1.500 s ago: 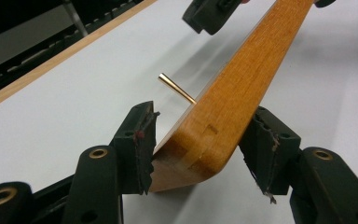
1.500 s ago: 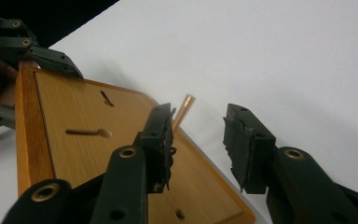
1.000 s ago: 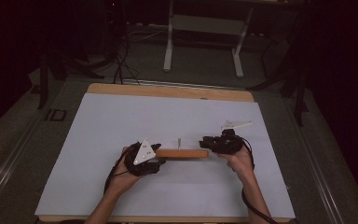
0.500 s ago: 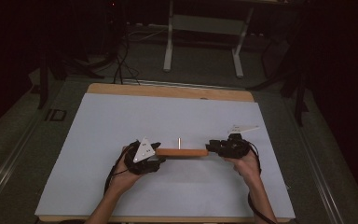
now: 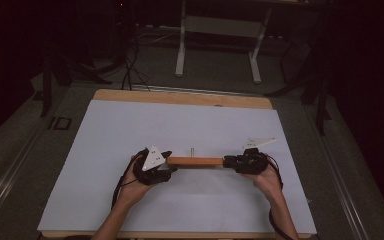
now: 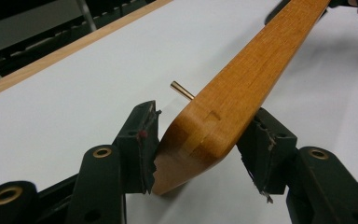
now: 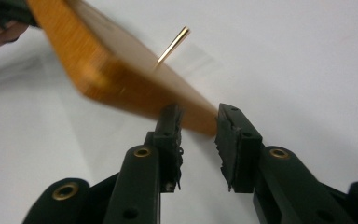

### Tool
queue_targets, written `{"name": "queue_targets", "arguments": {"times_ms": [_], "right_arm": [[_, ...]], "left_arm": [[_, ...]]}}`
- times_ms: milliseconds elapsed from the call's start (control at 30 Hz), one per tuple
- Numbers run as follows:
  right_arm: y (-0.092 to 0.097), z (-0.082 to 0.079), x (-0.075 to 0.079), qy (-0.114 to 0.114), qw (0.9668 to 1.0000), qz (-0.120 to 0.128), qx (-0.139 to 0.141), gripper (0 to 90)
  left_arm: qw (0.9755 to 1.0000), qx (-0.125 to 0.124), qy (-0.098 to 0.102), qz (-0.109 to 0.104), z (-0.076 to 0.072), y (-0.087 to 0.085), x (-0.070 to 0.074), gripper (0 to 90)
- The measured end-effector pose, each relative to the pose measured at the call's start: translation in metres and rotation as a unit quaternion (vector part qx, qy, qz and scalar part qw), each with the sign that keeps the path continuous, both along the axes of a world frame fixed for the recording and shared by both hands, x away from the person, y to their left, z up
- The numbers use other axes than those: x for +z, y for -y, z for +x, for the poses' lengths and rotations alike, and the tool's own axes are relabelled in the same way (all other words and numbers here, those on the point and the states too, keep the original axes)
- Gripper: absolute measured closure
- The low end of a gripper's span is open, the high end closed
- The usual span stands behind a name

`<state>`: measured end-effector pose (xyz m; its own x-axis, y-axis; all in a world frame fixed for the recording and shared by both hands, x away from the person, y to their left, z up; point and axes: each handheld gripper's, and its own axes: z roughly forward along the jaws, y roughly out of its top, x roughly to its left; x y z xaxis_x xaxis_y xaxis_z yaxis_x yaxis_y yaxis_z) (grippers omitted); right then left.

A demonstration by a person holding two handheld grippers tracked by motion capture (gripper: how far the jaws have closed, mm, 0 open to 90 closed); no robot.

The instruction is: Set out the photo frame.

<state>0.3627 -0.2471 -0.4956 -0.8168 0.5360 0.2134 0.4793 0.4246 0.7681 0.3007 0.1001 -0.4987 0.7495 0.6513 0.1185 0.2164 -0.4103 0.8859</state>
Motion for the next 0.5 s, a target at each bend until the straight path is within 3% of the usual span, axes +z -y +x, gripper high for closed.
{"name": "queue_targets", "arguments": {"times_ms": [200, 500], "right_arm": [[0.0002, -0.0015, -0.0005, 0.002, 0.9999, -0.005, 0.010, 70.2], [0.0021, -0.0044, -0.0001, 0.020, 0.9991, -0.013, 0.036, 58.1]], "left_arm": [[1.0000, 0.001, -0.001, -0.004, 0.0010, -0.0006, -0.0003, 48.7], [0.9999, 0.004, -0.003, -0.010, 0.0025, -0.0014, -0.0005, 48.6]]}}
